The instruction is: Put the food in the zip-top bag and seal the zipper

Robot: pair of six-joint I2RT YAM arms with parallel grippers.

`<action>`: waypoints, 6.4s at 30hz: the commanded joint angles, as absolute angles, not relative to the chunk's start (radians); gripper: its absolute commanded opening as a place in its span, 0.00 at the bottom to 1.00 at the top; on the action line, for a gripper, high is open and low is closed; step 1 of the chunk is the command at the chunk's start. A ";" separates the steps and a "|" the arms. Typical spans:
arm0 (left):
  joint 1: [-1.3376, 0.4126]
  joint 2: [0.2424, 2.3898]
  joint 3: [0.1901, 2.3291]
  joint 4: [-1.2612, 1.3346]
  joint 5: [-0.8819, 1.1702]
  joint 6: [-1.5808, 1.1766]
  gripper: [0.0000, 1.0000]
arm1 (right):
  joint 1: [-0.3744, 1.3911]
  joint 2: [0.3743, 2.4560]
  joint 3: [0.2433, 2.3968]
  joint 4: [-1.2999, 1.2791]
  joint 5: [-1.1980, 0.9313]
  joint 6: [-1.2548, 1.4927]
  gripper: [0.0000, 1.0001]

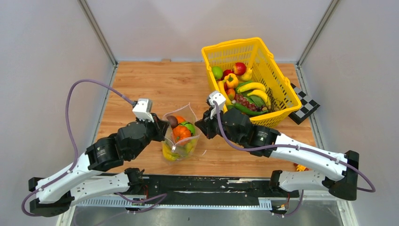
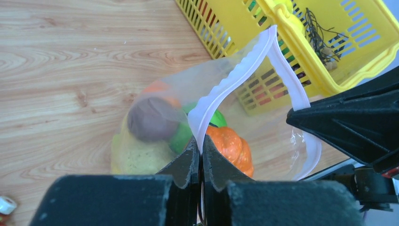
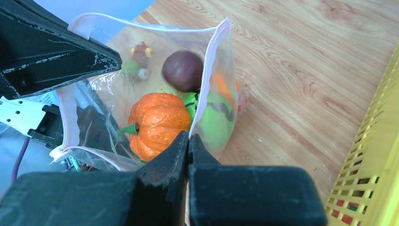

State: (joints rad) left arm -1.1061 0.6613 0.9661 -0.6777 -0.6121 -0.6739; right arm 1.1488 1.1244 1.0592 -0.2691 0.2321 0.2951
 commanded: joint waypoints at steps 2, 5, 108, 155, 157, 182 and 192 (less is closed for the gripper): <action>-1.106 0.632 0.993 -0.702 -0.605 -0.629 0.09 | 1.138 1.150 1.132 -0.214 0.202 0.289 0.00; -1.107 0.618 0.983 -0.668 -0.589 -0.621 0.25 | 1.129 1.147 1.138 -0.211 0.171 0.296 0.00; -0.839 0.736 0.940 -0.569 -0.293 -0.569 0.00 | 0.265 1.477 1.393 -0.268 -0.175 0.224 0.23; -0.839 0.675 0.962 -0.547 -0.215 -0.612 0.00 | 1.106 1.304 1.197 -0.114 0.062 -0.212 0.73; -0.839 0.667 0.959 -0.554 -0.232 -0.611 0.00 | 1.105 1.258 1.194 -0.111 0.023 -0.172 0.83; -0.839 0.667 0.939 -0.544 -0.214 -0.632 0.00 | 1.104 1.156 1.048 -0.300 0.240 0.446 0.63; -0.839 0.631 0.977 -0.538 -0.105 -0.515 0.56 | 1.081 1.148 1.143 -0.325 0.172 0.282 0.00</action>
State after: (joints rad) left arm -0.8406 0.6498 0.9131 -0.5827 -0.1871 -0.5949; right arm 1.1027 1.1824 1.0527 -0.3252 0.1955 0.3634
